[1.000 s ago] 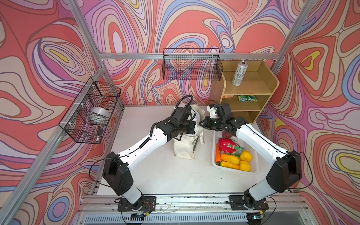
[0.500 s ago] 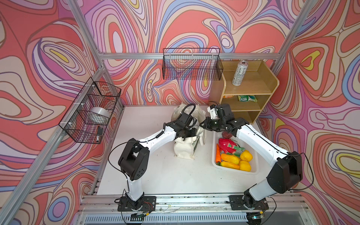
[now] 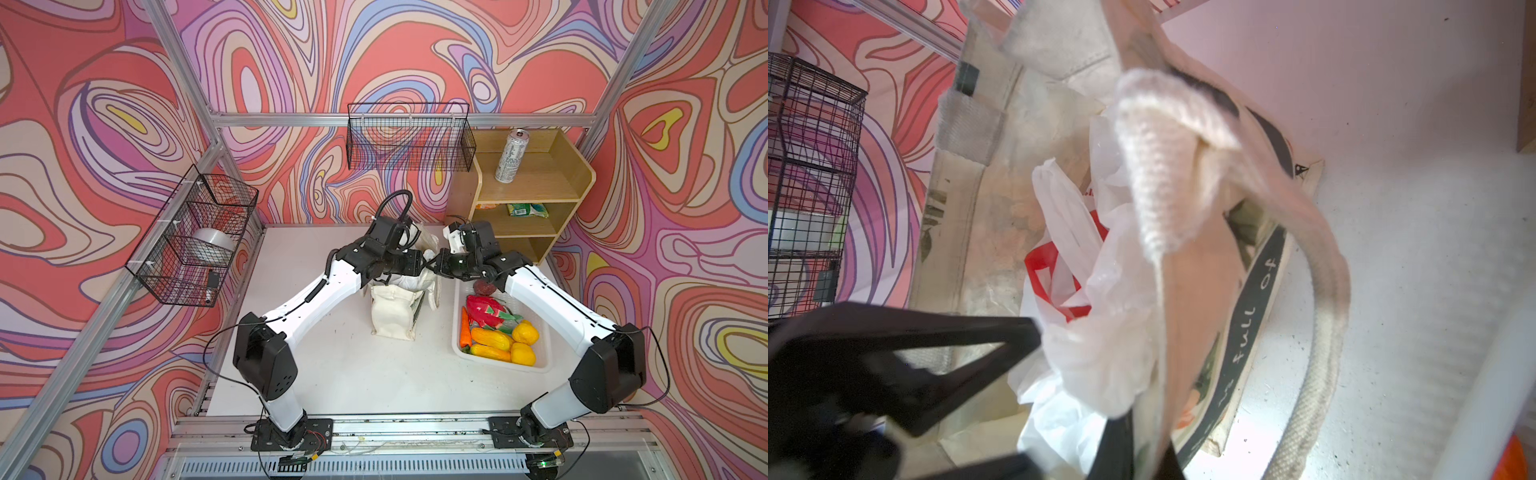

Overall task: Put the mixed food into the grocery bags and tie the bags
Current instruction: 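Release and press the white bag down into the tote with the left gripper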

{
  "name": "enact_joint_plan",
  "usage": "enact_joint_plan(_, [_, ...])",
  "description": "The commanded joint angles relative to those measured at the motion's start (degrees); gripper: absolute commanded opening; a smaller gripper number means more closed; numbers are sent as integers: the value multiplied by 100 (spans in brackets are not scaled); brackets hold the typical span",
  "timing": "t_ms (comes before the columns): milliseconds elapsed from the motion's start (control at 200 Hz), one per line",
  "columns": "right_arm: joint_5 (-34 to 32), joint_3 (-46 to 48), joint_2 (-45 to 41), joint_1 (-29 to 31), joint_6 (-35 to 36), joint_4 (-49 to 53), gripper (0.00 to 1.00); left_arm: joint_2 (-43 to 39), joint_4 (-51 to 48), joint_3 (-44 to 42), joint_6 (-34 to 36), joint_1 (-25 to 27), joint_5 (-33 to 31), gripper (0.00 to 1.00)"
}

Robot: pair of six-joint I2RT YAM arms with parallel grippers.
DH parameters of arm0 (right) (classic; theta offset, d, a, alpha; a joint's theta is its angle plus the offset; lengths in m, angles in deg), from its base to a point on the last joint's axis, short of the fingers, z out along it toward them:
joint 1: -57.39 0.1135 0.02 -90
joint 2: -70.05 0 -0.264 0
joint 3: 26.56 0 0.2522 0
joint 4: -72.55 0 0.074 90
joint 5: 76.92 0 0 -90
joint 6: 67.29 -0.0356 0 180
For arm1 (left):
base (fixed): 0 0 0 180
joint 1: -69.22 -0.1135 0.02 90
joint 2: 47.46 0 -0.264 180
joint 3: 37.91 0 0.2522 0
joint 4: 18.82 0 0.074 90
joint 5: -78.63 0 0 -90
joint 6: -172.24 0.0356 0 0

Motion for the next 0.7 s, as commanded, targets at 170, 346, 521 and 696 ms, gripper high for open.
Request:
enact_joint_plan(170, [-162, -134, -212, -28, 218, -216, 0, -899, 30, -437, 307, -833, -644, 66])
enact_joint_plan(346, [-132, -170, -185, -24, 278, -170, 0, -775, -92, -760, 622, -1275, -871, 67])
enact_joint_plan(521, [-144, -197, -151, -26, 301, -137, 0, -334, -138, -819, 725, -1319, -564, 71])
enact_joint_plan(696, [-105, -410, -18, -25, 360, -24, 0, -104, 43, -729, 647, -1320, 324, 0])
